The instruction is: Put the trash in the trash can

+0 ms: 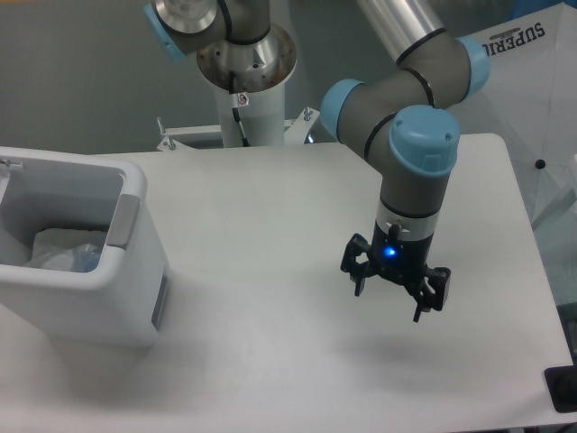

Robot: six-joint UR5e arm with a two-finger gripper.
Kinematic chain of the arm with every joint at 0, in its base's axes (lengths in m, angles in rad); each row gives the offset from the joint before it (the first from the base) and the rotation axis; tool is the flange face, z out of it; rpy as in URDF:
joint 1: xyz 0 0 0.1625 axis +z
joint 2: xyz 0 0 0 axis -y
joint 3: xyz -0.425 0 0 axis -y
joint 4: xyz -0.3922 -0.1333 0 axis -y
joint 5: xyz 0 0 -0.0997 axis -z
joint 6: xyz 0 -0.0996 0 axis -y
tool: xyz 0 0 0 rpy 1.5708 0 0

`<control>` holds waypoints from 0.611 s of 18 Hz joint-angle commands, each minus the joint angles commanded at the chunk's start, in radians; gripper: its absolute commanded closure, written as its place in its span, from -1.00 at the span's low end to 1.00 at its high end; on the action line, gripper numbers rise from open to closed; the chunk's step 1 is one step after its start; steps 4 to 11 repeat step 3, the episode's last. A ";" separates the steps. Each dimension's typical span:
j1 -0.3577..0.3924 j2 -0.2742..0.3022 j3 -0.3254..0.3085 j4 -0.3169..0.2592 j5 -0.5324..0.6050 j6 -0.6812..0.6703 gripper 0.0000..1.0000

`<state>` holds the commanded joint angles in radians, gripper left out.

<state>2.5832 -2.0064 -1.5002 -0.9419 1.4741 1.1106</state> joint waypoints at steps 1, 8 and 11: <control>-0.002 -0.008 0.000 0.000 0.005 0.000 -1.00; -0.003 -0.012 -0.002 0.000 0.024 0.000 -1.00; -0.003 -0.012 -0.002 0.000 0.024 0.000 -1.00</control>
